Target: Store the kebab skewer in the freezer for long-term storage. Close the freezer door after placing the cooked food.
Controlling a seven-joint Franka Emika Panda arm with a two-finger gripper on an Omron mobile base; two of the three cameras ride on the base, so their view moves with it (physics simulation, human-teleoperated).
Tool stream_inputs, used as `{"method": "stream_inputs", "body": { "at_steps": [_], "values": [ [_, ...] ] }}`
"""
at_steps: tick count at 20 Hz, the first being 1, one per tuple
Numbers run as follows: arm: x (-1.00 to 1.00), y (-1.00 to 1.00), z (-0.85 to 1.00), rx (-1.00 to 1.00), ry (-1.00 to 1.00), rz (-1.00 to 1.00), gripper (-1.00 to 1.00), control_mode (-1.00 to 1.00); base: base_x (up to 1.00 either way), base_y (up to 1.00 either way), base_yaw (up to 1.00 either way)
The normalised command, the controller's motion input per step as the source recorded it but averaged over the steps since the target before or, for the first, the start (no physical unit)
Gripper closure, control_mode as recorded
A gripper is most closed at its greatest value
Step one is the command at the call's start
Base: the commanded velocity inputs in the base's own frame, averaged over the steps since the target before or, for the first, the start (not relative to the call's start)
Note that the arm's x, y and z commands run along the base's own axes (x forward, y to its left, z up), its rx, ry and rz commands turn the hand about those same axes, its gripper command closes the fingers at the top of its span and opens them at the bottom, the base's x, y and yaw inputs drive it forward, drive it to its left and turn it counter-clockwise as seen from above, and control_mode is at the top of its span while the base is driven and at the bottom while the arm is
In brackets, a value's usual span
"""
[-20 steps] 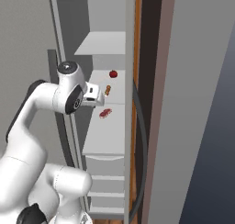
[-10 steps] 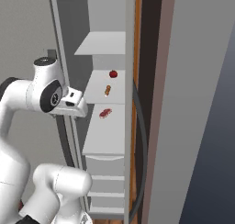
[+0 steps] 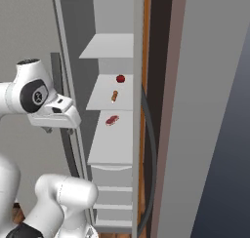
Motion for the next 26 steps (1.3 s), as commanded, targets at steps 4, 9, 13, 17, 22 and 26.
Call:
{"method": "stream_inputs", "body": {
  "at_steps": [4,9,13,17,22,26],
  "values": [
    [-0.04,-0.13,0.0,0.14,0.01,-0.01,-1.0,-1.0,0.0,0.0,0.0],
    [-0.05,-0.26,-0.07,0.18,0.0,0.0,-1.0,-1.0,0.0,0.0,0.0],
    [-0.06,-0.14,-0.22,0.03,0.02,0.0,-1.0,-1.0,0.0,0.0,0.0],
    [0.0,0.0,0.0,0.0,0.0,0.0,-1.0,-1.0,0.0,0.0,0.0],
    [0.0,0.0,0.0,0.0,0.0,0.0,-1.0,-1.0,0.0,0.0,0.0],
    [-0.03,0.0,-0.02,0.0,0.0,0.01,-1.0,-1.0,0.0,0.0,0.0]
  ]
}}
